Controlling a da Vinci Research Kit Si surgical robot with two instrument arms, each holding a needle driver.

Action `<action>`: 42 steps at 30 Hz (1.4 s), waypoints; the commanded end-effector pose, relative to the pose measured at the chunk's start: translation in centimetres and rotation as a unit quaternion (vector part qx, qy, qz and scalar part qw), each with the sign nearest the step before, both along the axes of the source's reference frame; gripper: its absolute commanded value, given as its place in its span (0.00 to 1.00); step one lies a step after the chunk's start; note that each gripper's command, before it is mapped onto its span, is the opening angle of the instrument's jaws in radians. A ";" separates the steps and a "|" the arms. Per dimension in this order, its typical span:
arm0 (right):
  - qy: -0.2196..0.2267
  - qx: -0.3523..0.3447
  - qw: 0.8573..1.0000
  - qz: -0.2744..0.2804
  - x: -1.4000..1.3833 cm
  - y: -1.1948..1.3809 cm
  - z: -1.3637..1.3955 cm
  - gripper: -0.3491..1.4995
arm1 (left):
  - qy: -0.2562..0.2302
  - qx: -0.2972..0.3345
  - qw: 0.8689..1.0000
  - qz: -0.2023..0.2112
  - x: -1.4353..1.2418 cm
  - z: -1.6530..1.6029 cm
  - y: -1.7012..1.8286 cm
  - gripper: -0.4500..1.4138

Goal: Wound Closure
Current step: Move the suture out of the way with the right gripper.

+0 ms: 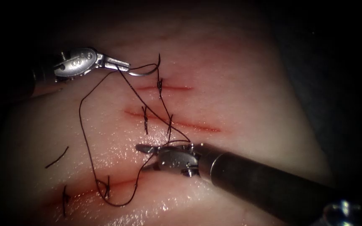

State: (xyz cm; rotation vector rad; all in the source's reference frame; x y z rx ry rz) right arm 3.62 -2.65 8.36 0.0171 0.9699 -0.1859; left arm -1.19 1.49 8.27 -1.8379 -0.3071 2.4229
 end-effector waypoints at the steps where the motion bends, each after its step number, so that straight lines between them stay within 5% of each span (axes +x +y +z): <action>1: 0.010 0.003 1.000 -0.013 0.04 0.03 -0.01 0.00 | -0.001 -0.002 1.000 0.001 -0.04 0.04 0.06 0.00; 12: 0.054 -0.001 0.998 -0.020 0.13 -0.19 -0.62 0.00 | -0.001 -0.001 1.000 0.001 -0.04 0.04 0.08 0.00; 18: 0.107 0.062 0.992 -0.038 0.59 -0.94 -1.28 0.00 | 0.000 0.000 1.000 -0.001 -0.06 0.07 0.11 0.00; 26: 0.142 0.117 0.981 -0.059 0.89 -1.40 -1.54 0.00 | 0.001 -0.001 1.000 -0.001 -0.08 0.07 0.10 0.00; 27: 0.144 0.111 0.982 -0.056 0.93 -1.41 -1.52 0.15 | 0.001 -0.002 1.000 -0.003 -0.08 0.08 0.09 0.00; 28: 0.145 0.105 0.983 -0.041 0.95 -1.42 -1.49 0.53 | 0.002 -0.002 1.000 -0.002 -0.09 0.08 0.07 0.00; 30: 0.142 0.102 0.985 0.005 1.00 -1.41 -1.42 0.98 | 0.003 -0.003 1.000 -0.001 -0.09 0.08 0.06 0.00; 36: 0.141 0.098 0.985 0.009 0.80 -1.61 -1.33 0.99 | 0.002 -0.002 1.000 0.001 -0.07 0.13 0.10 0.00; 42: 0.157 0.115 0.981 0.008 -0.03 -2.03 -1.43 0.99 | 0.030 -0.009 1.000 -0.002 0.05 0.20 0.23 0.00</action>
